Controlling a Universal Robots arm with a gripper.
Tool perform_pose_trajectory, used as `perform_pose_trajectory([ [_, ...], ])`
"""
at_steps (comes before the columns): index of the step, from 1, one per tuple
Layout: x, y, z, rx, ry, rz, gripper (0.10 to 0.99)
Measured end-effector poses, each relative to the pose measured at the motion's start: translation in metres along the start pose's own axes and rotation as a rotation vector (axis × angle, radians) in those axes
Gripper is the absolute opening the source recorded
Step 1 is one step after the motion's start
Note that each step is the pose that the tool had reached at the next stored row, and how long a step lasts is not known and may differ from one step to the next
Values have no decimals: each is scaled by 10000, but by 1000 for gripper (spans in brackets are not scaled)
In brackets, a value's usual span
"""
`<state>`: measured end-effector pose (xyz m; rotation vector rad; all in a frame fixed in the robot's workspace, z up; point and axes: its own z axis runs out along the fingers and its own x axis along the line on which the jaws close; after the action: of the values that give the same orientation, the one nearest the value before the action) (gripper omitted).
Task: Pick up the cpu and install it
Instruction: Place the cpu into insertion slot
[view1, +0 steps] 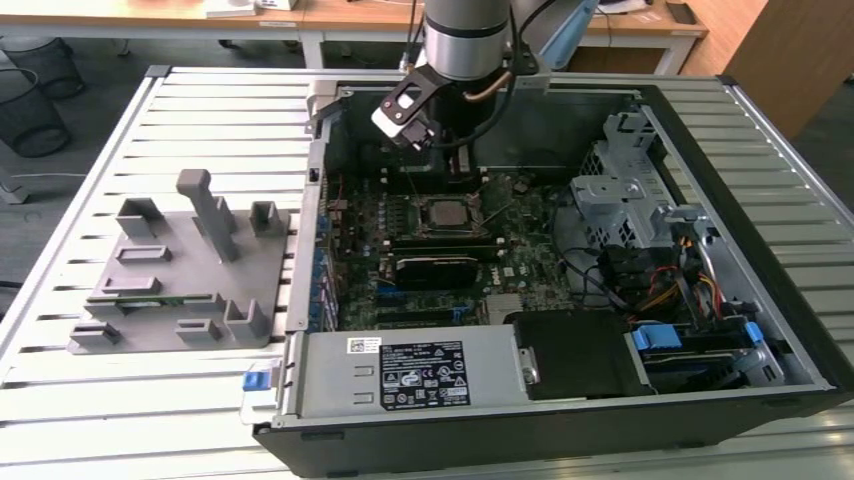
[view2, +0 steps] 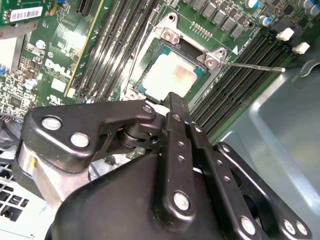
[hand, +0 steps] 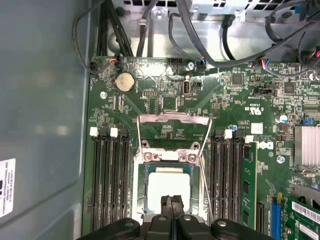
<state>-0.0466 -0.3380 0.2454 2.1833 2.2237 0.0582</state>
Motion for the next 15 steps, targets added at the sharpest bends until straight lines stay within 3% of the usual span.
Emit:
perform_pose_trajectory([
  [6,-107,-2,-8,11,157,9,106],
  [12,-107,5,-163,77,177,12,106],
  [15,-107,6,-184,84,189,12,106],
])
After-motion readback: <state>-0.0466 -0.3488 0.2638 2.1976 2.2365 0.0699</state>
